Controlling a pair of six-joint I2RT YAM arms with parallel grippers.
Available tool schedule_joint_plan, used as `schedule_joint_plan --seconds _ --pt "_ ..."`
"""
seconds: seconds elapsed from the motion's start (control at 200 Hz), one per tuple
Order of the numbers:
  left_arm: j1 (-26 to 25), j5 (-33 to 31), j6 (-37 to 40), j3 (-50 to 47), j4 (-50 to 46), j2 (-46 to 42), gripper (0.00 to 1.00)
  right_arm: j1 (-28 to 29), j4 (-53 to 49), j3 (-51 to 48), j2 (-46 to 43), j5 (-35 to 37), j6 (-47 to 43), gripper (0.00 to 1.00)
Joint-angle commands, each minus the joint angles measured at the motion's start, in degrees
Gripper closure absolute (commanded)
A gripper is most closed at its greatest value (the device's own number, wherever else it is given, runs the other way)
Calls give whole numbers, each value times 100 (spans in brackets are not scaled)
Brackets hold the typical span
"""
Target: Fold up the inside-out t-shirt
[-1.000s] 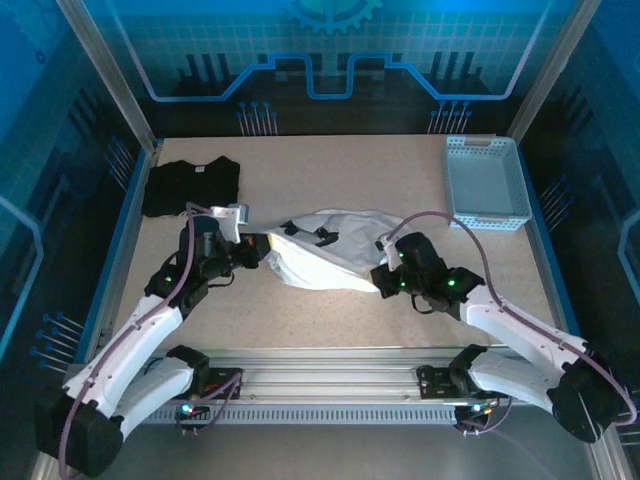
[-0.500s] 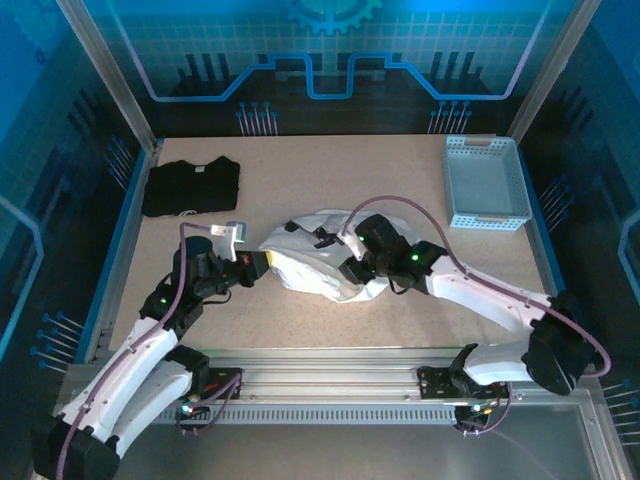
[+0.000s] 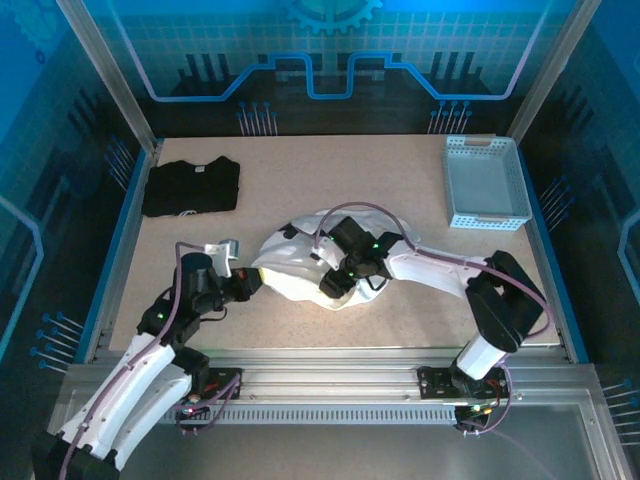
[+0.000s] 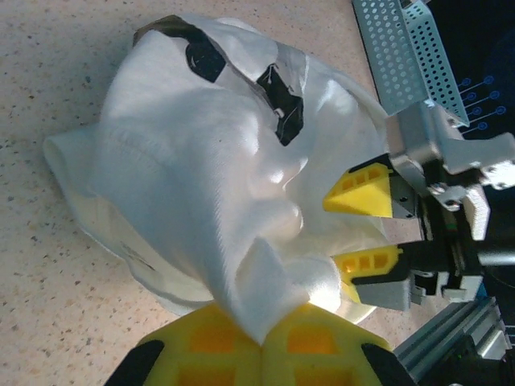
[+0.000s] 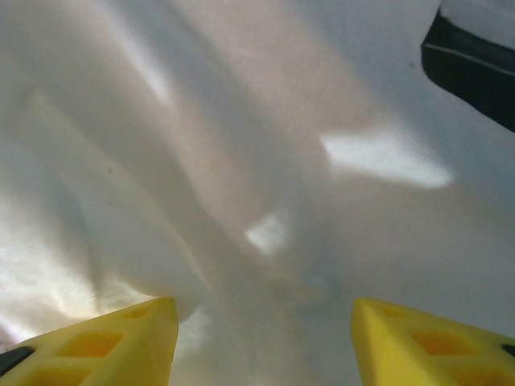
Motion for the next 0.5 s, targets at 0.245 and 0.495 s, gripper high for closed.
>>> schedule_joint_plan --seconds 0.245,0.495 --pt "27 -314 -419 -395 -496 -299 100 -187 -585 143 -64 427 95 45" --pt "32 -226 -458 -485 -307 -270 100 -249 -808 -152 -228 389 230 46"
